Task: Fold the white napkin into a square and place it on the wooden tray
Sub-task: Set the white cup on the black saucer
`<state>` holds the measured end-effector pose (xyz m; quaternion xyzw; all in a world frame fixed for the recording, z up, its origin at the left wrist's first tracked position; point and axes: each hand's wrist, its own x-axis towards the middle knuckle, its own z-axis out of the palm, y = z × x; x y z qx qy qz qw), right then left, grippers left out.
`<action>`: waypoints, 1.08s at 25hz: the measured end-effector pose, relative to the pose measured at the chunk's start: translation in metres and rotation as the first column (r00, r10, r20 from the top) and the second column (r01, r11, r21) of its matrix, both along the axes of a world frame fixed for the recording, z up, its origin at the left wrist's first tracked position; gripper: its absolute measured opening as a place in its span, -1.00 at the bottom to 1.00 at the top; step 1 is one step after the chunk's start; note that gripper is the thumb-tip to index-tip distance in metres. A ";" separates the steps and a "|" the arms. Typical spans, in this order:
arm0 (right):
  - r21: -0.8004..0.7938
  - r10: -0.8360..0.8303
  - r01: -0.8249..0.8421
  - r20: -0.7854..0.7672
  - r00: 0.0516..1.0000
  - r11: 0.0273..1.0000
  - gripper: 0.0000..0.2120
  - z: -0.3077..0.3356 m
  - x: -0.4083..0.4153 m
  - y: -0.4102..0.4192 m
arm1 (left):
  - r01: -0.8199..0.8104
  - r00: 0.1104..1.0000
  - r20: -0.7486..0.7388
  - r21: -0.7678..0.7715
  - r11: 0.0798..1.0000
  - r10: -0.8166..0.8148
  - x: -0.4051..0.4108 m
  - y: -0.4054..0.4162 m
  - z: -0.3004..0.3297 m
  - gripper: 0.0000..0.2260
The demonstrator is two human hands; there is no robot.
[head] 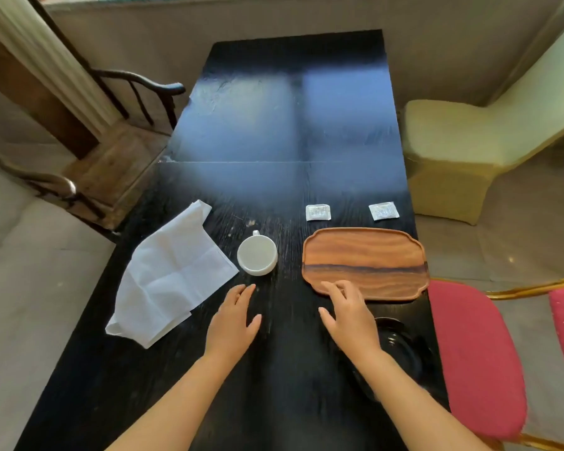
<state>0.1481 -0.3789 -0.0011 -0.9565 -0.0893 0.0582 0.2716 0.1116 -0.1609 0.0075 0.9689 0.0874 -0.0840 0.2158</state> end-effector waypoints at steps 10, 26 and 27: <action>-0.245 0.165 -0.194 -0.133 0.977 0.950 -0.43 -0.034 0.070 0.116 | 0.216 0.951 -0.238 0.061 0.974 -0.196 0.085 0.061 -0.028 -0.45; -0.282 0.437 -0.344 0.410 0.801 0.896 -0.85 -0.017 0.067 0.063 | -0.378 0.920 -0.243 -0.756 0.534 0.306 0.049 0.035 0.001 -0.56; -0.273 0.442 -0.353 0.425 0.790 0.895 -0.81 -0.013 0.063 0.057 | -0.500 0.855 -0.385 -0.787 0.362 0.347 0.049 0.030 0.007 -0.55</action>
